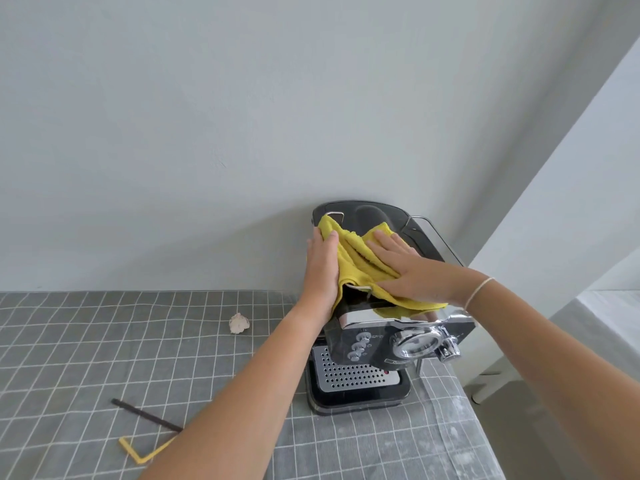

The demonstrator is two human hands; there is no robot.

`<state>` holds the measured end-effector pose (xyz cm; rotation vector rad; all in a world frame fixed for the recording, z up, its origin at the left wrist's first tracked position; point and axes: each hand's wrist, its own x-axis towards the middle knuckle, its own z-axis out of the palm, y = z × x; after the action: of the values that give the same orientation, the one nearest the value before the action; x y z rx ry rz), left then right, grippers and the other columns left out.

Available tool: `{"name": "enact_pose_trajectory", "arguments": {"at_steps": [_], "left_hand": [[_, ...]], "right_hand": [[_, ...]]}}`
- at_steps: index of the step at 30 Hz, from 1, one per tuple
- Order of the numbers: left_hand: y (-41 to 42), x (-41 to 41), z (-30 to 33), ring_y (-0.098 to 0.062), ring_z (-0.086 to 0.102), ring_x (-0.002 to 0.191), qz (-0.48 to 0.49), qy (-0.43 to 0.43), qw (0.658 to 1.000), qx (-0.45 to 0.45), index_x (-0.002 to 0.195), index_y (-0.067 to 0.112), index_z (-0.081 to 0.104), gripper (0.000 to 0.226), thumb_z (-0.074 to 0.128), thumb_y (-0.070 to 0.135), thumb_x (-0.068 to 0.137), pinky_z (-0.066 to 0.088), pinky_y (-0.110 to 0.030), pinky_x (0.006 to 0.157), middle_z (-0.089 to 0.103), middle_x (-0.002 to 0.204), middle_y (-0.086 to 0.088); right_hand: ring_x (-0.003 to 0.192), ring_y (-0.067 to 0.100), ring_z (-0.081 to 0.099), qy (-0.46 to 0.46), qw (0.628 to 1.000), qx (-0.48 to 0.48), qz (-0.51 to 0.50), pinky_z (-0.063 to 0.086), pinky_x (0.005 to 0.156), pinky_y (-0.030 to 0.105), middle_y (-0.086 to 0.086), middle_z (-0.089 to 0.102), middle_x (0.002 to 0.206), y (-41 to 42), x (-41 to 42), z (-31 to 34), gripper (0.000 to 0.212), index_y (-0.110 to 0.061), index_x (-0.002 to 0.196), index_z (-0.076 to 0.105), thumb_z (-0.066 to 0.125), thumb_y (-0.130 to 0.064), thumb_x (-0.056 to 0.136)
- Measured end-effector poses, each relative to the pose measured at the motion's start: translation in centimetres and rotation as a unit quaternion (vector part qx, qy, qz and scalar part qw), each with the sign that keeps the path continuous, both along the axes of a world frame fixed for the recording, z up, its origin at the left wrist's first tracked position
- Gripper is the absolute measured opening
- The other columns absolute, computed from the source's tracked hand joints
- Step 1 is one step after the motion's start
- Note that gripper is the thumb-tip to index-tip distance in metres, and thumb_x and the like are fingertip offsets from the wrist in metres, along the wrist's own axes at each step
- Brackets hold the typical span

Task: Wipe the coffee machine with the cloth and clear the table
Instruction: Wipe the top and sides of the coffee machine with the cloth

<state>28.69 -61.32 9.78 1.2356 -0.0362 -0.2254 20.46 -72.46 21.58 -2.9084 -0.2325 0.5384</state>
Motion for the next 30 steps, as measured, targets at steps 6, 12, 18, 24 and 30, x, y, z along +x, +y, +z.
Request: {"name": "enact_pose_trajectory", "arguments": {"at_steps": [6,12,18,24,30], "left_hand": [[0.4,-0.6,1.0,-0.026,0.025,0.149,0.006,-0.03,0.999,0.03,0.151,0.024,0.027,0.072,0.031,0.057,0.087,0.023,-0.051,0.121,0.028,0.16,-0.006],[0.4,-0.4,-1.8,-0.019,0.04,0.142,-0.038,0.008,0.999,-0.012,0.134,0.044,0.049,0.082,0.046,0.089,0.066,0.028,-0.051,0.118,0.049,0.149,0.004],[0.7,-1.6,-0.8,-0.024,0.052,0.131,-0.034,-0.021,0.998,-0.042,0.131,0.044,0.051,0.066,0.048,0.078,0.075,0.037,-0.052,0.113,0.056,0.14,-0.001],[0.9,-2.3,-1.6,-0.02,0.042,0.141,-0.03,-0.038,0.998,-0.027,0.144,0.045,0.037,0.091,0.045,0.09,0.065,0.027,-0.05,0.119,0.047,0.15,0.004],[1.1,-3.5,-1.4,-0.016,0.041,0.14,0.006,-0.075,0.997,-0.017,0.147,0.041,0.032,0.076,0.038,0.075,0.079,0.026,-0.048,0.12,0.046,0.15,0.007]], "right_hand": [[0.145,0.021,-0.007,-0.064,0.997,-0.039,-0.034,0.002,0.117,0.038,-0.001,-0.005,0.158,1.1,1.9,-1.1,0.073,-0.018,0.147,0.008,0.046,-0.044,0.09],[0.145,0.021,-0.007,-0.045,0.998,-0.028,-0.03,0.002,0.117,0.039,0.0,-0.006,0.158,1.0,1.9,-0.4,0.068,-0.016,0.148,0.009,0.041,-0.042,0.093],[0.145,0.021,-0.013,-0.04,0.998,-0.04,-0.04,-0.001,0.117,0.039,-0.002,-0.01,0.158,1.2,2.2,-0.6,0.078,-0.018,0.148,0.004,0.047,-0.048,0.089],[0.145,0.021,-0.008,-0.064,0.997,-0.03,-0.032,0.001,0.117,0.039,-0.001,-0.004,0.158,1.0,2.3,-1.0,0.072,-0.017,0.148,0.01,0.042,-0.047,0.091],[0.145,0.022,-0.017,-0.034,0.997,-0.072,-0.025,-0.003,0.117,0.041,0.0,-0.013,0.158,0.7,2.9,-1.3,0.088,-0.018,0.148,-0.002,0.046,-0.056,0.085]]}}
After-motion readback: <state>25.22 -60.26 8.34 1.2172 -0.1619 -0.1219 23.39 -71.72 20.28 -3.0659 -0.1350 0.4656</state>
